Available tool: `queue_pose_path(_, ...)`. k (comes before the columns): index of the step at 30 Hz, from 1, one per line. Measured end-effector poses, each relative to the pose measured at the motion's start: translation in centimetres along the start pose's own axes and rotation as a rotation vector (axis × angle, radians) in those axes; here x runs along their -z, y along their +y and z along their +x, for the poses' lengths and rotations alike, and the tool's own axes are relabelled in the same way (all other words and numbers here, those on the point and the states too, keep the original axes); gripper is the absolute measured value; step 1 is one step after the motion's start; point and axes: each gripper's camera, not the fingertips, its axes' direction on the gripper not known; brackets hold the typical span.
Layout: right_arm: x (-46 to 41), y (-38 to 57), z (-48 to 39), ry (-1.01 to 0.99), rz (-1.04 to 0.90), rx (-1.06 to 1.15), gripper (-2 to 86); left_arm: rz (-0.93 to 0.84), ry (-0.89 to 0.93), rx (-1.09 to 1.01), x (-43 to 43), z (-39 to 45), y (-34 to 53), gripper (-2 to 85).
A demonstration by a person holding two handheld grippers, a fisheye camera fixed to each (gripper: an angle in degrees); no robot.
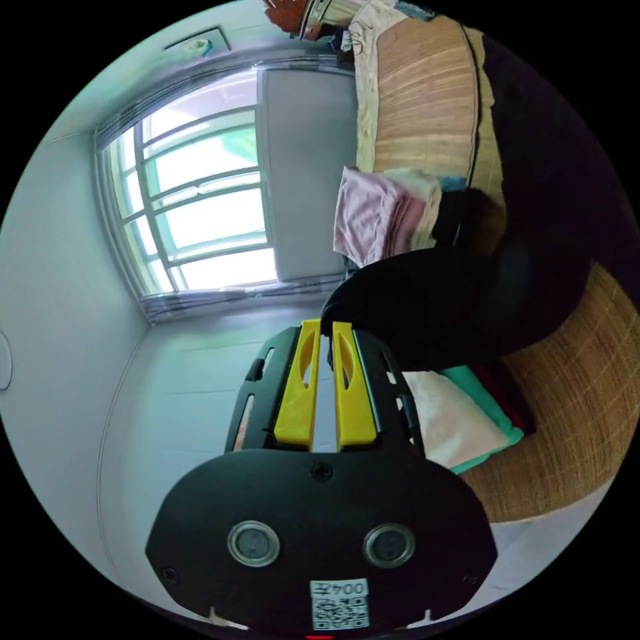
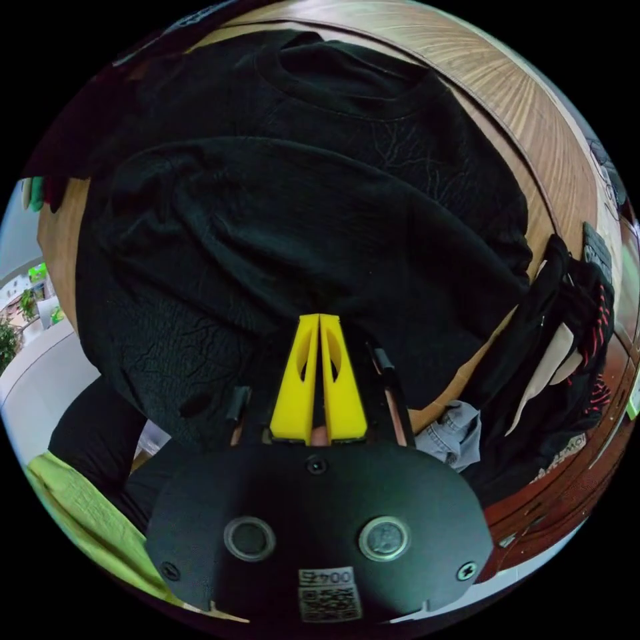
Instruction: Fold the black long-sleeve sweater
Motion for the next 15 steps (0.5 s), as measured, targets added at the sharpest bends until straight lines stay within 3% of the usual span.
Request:
queue_pose_path(6,1.6,6.8,2.5,-0.121,0.209,-0.109,-0.7,-0.065,0.232,-0.059,3.2,-0.2,-4.1,1.3)
queue_pose_path(11,0.8,14.6,2.7,-0.295,0.326,-0.161,-0.7,-0.258,0.369,0.006,-0.6,3.0,-1.0,1.2)
queue_pose_path(15,-0.3,18.9,2.7,-0.394,0.349,-0.224,-0.7,-0.420,0.588,0.041,-5.5,6.6,2.4,1.1)
